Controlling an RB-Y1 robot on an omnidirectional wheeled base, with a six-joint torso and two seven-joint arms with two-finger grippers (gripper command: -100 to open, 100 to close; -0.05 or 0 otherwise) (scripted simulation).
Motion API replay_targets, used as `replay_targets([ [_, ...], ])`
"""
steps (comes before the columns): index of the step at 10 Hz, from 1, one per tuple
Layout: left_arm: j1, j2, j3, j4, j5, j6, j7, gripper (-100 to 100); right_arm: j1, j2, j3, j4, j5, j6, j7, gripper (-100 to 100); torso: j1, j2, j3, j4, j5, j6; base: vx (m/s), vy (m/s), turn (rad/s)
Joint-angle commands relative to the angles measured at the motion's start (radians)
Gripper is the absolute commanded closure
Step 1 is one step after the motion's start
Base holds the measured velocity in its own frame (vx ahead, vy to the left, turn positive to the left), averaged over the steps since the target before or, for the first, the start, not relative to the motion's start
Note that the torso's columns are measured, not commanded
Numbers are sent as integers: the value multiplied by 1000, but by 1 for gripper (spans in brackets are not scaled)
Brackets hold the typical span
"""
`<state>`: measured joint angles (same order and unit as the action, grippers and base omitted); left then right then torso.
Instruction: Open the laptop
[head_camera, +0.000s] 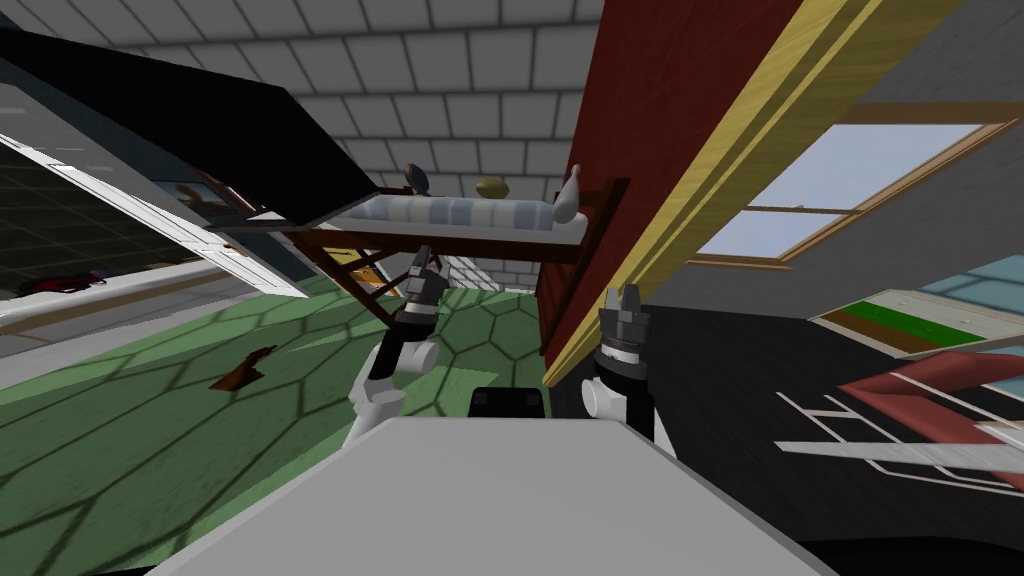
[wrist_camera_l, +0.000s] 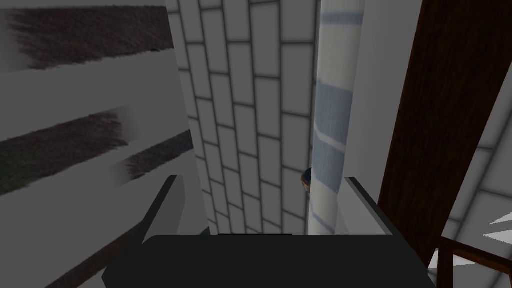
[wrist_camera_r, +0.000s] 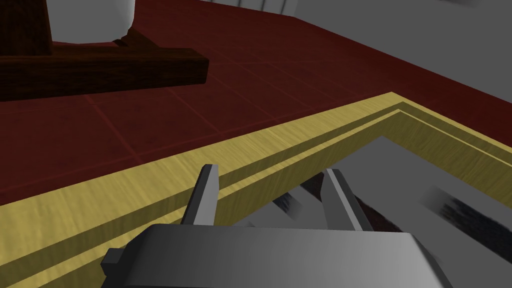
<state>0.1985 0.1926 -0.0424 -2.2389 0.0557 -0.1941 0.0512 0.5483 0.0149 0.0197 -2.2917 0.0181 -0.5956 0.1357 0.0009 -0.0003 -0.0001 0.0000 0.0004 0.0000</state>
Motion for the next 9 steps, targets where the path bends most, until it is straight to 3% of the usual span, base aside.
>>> replay_targets([
  [1,-75,29,1,19,19,73,1,-100,0,0,0,0,0,0,0,0,-1,0,0,0,0,0,-1,42,4],
  [4,-171,78,7,60,56,165,2,-100,0,0,0,0,0,0,0,0,-2,0,0,0,0,0,-6,52,7],
  [6,-207,78,7,60,56,194,2,-100,0,0,0,0,0,0,0,0,0,0,0,0,0,0,1,41,-1],
  [9,-312,125,13,105,94,291,2,-100,0,0,0,0,0,0,0,0,-1,0,0,0,0,0,-2,49,10],
])
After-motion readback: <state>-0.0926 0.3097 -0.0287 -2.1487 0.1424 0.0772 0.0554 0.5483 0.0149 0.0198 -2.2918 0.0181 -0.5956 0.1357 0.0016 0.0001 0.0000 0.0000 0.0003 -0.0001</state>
